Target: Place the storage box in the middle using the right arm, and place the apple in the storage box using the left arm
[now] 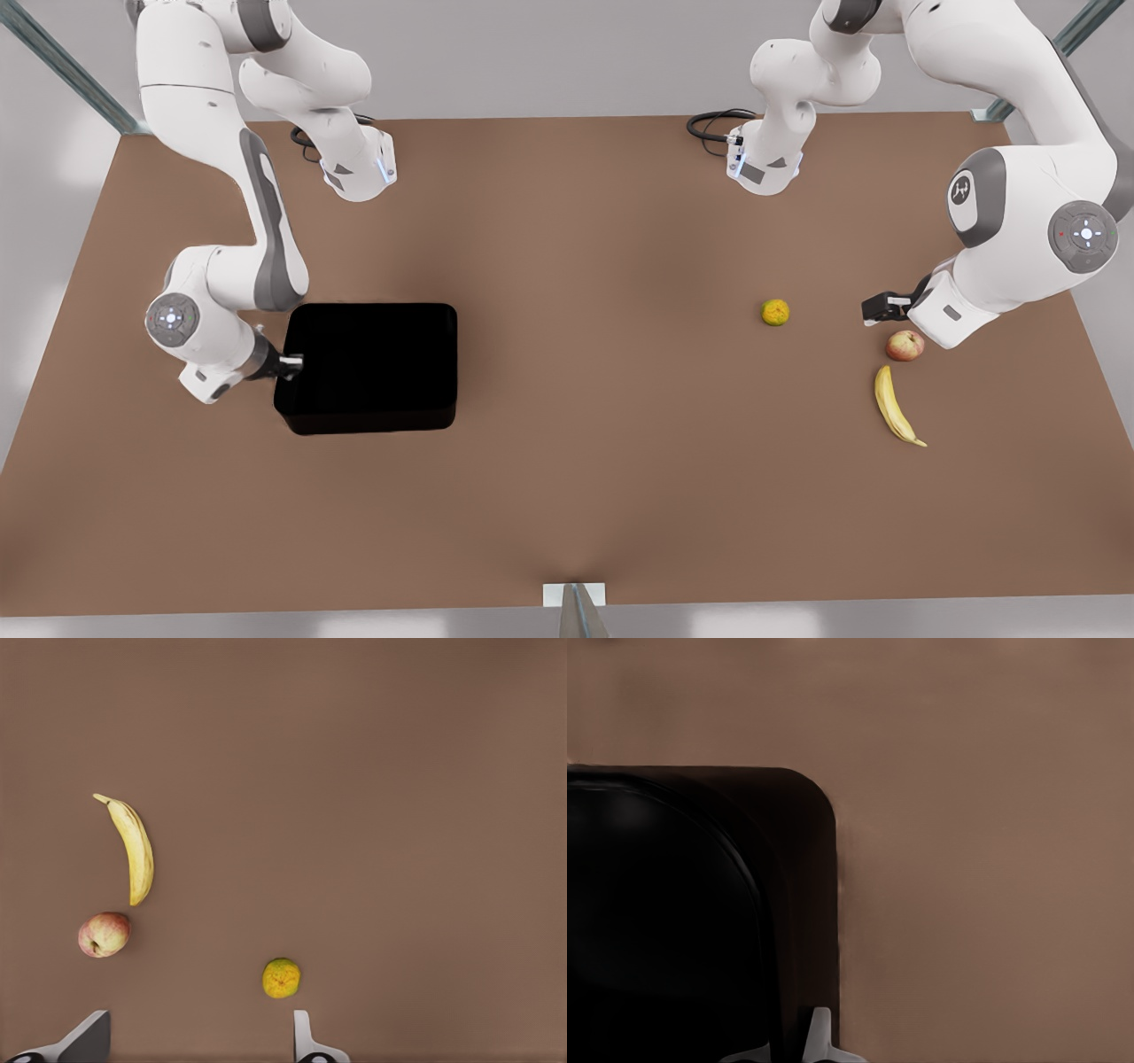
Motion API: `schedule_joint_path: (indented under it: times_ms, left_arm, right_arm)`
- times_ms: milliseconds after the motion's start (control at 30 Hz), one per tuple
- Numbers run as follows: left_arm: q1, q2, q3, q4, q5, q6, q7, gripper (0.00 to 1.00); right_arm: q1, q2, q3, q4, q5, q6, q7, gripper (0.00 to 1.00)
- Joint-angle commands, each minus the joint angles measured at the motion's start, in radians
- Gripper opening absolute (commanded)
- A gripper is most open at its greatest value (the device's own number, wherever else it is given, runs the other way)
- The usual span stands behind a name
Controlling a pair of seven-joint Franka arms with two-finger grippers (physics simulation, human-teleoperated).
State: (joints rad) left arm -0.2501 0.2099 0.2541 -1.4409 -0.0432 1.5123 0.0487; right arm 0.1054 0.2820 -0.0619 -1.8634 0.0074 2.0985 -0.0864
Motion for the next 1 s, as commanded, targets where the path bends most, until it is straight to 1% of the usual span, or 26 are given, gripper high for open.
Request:
schedule_joint_path:
  times_ms: [0,133,233,400,433,533,567,600,633,667,700,767,800,833,867,900,933,967]
  left_arm:
    - [0.000,-0.001,0.001,0.000,0.000,-0.001,0.000,1.00]
    - [0.000,-0.001,0.001,0.000,0.000,-0.007,0.000,1.00]
    - [0.000,0.000,0.001,0.000,0.000,-0.007,0.000,1.00]
    - [0.012,0.002,0.002,0.000,0.002,-0.030,-0.004,1.00]
    - [0.014,0.005,0.042,0.002,0.002,-0.049,0.002,1.00]
    - [0.014,0.009,0.074,0.004,0.002,-0.066,-0.015,1.00]
    - [0.014,0.011,0.105,0.004,0.002,-0.064,-0.010,1.00]
    - [0.014,0.016,0.129,0.004,0.002,-0.063,-0.001,1.00]
    - [0.028,0.014,0.155,-0.006,0.002,-0.044,0.005,1.00]
    - [0.078,0.013,0.157,-0.050,0.000,-0.008,0.013,1.00]
    - [0.080,0.008,0.171,-0.156,0.000,0.124,0.057,1.00]
    - [0.118,0.058,0.178,-0.248,-0.009,0.282,0.175,1.00]
    - [0.121,0.059,0.178,-0.357,-0.011,0.425,0.220,1.00]
    - [0.121,0.060,0.178,-0.424,-0.011,0.499,0.298,1.00]
    - [0.121,0.069,0.178,-0.489,-0.004,0.581,0.398,1.00]
    - [0.140,0.088,0.178,-0.520,-0.004,0.632,0.441,1.00]
    - [0.184,0.106,0.178,-0.533,-0.004,0.672,0.549,1.00]
    - [0.195,0.128,0.178,-0.535,-0.004,0.692,0.559,1.00]
  right_arm:
    - [0.053,0.049,0.008,0.084,0.086,-0.009,-0.039,0.21]
    - [0.192,0.209,0.008,0.270,0.227,-0.009,0.237,0.21]
    - [0.281,0.332,0.010,0.406,0.286,-0.008,0.477,0.21]
    - [0.342,0.462,0.010,0.504,0.309,0.015,0.566,0.21]
    - [0.362,0.486,0.010,0.524,0.309,0.032,0.576,0.21]
    - [0.375,0.506,0.011,0.527,0.309,0.057,0.576,0.21]
    - [0.375,0.510,0.019,0.535,0.309,0.058,0.573,0.21]
    - [0.375,0.522,0.019,0.541,0.309,0.058,0.571,0.42]
    - [0.376,0.526,0.019,0.538,0.306,0.075,0.565,1.00]
    - [0.387,0.526,0.019,0.538,0.304,0.078,0.560,1.00]
    - [0.387,0.525,0.019,0.538,0.304,0.078,0.559,1.00]
    - [0.387,0.511,0.019,0.540,0.304,0.077,0.559,1.00]
    - [0.387,0.461,0.019,0.540,0.304,0.052,0.560,1.00]
    - [0.389,0.398,0.021,0.541,0.306,-0.026,0.565,1.00]
    - [0.378,0.283,0.021,0.540,0.309,-0.121,0.567,1.00]
    - [0.338,0.175,0.019,0.527,0.307,-0.241,0.567,1.00]
    - [0.272,0.115,0.013,0.529,0.295,-0.377,0.559,1.00]
    - [0.179,0.057,0.010,0.527,0.255,-0.538,0.511,1.00]
